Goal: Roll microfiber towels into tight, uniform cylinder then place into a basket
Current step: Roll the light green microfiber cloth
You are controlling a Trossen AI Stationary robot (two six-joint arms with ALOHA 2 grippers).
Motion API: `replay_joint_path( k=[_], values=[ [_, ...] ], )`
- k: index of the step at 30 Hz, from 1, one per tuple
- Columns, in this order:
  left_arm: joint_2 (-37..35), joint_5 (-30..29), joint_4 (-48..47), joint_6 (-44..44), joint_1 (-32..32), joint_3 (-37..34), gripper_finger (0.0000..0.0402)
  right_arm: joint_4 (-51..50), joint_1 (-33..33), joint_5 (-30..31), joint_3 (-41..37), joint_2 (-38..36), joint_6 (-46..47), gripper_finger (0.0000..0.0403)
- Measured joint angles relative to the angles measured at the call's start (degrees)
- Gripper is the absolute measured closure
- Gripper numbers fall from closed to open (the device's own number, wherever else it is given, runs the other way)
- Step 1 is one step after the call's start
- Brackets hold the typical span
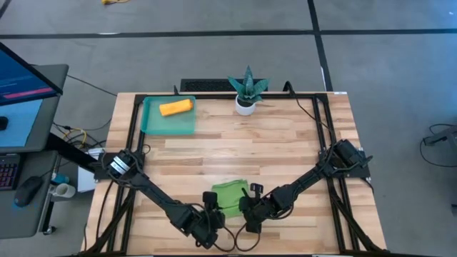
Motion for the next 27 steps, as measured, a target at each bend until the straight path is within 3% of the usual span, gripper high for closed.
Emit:
replay_joint_path(
  k=[13,27],
  values=[
    [0.07,-0.83,0.41,1.54,0.09,-1.83,0.0209,0.02,0.11,0.0,-0.02,0.02,0.0,0.039],
    [0.04,-1.58,0.67,5.88,-1.89,0.63,0.021,0.07,0.11,0.0,-0.02,0.02,0.0,0.039]
  ],
)
